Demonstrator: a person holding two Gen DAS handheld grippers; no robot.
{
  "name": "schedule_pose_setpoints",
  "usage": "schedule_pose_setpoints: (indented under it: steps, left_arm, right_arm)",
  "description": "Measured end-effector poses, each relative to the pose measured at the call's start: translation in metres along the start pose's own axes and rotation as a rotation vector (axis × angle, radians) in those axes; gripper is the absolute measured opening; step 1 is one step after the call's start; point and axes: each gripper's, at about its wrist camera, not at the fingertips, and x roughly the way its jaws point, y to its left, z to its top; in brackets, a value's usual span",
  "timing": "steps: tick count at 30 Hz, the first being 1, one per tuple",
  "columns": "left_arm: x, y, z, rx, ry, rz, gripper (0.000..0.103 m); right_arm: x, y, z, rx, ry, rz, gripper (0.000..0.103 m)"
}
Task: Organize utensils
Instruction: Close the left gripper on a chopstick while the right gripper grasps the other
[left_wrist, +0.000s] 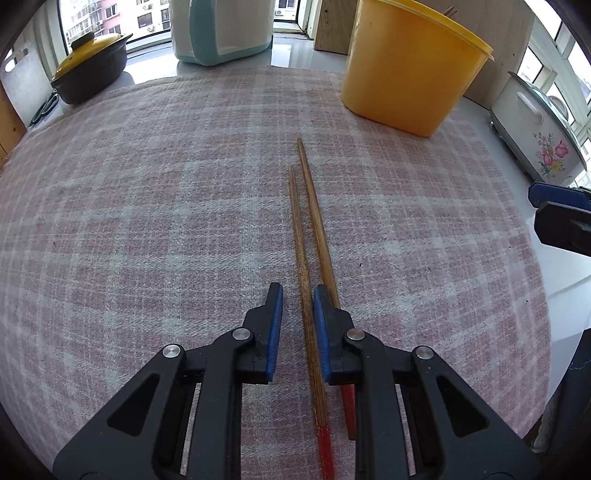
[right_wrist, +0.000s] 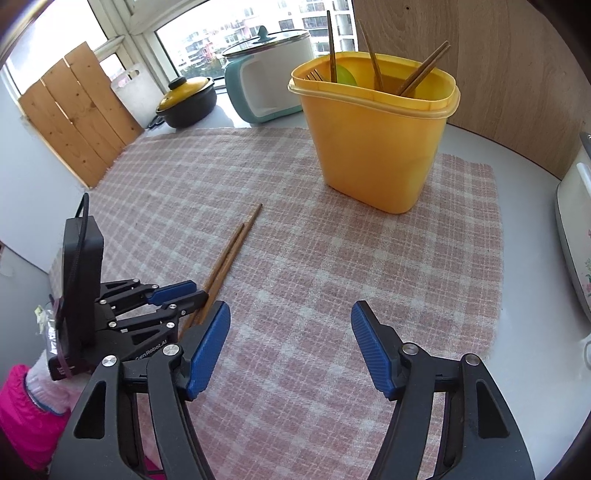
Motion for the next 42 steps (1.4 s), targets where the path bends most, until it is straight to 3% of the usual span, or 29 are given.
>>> schedule_pose_setpoints:
  steps: [5,10,17,29,36,39,42]
  left_arm:
    - [0.002,0.005,0.004,-0.002,-0.003,0.009,0.006]
    - [0.000,0.020,0.002,-0.029,-0.005,0.005,0.005]
    - [-0.007,0.047,-0.004,-0.095,-0.010,-0.010,0.005]
    - [-0.015,0.072,-0.014,-0.165,-0.024,-0.007,0.005]
    - [-0.016,0.081,-0.013,-0.191,-0.028,-0.001,0.005]
    - [-0.016,0.084,-0.012,-0.203,-0.028,0.001,0.005]
    - [-0.017,0.086,-0.013,-0.210,-0.027,0.001,0.005]
  right_arm:
    - [0.015,0.011,0.001,0.010,0.033,0.003,0.060]
    - [0.039,0.021,0.008,0.038,0.083,0.027,0.049]
    - [0.081,0.039,0.022,0.057,0.171,0.045,0.042]
    - [0.129,0.066,0.047,0.027,0.268,-0.016,0.034]
    - [0.143,0.092,0.055,-0.081,0.282,-0.092,0.028]
    - [0.147,0.107,0.054,-0.184,0.285,-0.156,0.019]
    - [0.148,0.111,0.055,-0.223,0.305,-0.145,0.011]
